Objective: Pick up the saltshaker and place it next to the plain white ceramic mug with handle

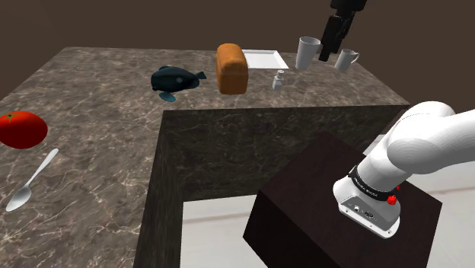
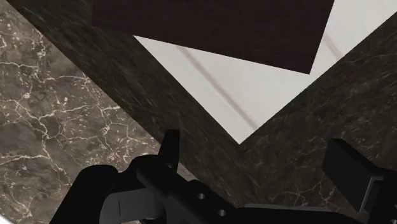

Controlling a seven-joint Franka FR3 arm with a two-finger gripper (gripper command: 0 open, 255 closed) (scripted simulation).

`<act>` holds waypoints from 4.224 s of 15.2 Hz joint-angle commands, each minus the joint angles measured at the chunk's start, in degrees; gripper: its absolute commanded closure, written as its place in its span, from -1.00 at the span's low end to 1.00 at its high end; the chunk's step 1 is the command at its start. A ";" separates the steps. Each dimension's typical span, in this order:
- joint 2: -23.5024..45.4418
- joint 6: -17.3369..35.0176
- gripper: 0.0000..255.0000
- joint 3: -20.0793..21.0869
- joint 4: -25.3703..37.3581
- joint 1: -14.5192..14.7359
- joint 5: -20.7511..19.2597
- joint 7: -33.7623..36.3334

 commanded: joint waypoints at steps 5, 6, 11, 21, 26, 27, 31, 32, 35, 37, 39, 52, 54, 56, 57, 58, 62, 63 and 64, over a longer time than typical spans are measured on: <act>5.02 6.58 -1.00 -2.76 -1.02 -1.08 -2.05 -3.44; 6.44 8.21 -1.00 -3.44 -1.08 -1.34 -2.48 -4.27; 14.41 16.06 -1.00 -6.77 -0.19 -2.45 -4.10 -8.34; 33.45 28.92 -1.00 -12.67 7.45 -3.93 -3.58 -16.82; 43.90 33.17 -1.00 -14.71 14.12 -4.87 -1.10 -21.52; 46.04 33.81 -1.00 -14.99 15.69 -5.14 -0.45 -22.47; 48.81 36.47 -1.00 -15.11 15.81 -5.46 0.44 -23.49; 49.15 37.20 -1.00 -15.09 15.41 -5.47 0.56 -23.57; 50.25 39.36 -1.00 -15.04 14.30 -5.50 0.95 -23.84; 50.47 39.78 -1.00 -15.03 14.10 -5.51 1.03 -23.90; 50.47 39.78 -1.00 -15.03 14.10 -5.51 1.03 -23.90; 50.46 39.78 1.00 -15.03 14.09 -5.51 1.03 -23.90; 50.08 39.06 1.00 -15.04 14.44 -5.49 0.89 -23.79; 49.34 37.62 1.00 -15.07 15.17 -5.45 0.62 -23.58; 48.98 36.90 1.00 -15.08 15.55 -5.44 0.50 -23.49; 48.64 36.17 1.00 -15.09 15.94 -5.42 0.38 -23.39; 47.37 33.26 1.00 -15.11 17.63 -5.37 -0.05 -23.05; 47.08 32.53 1.00 -15.11 18.08 -5.36 -0.15 -22.97; 46.80 31.79 1.00 -15.11 18.55 -5.35 -0.24 -22.90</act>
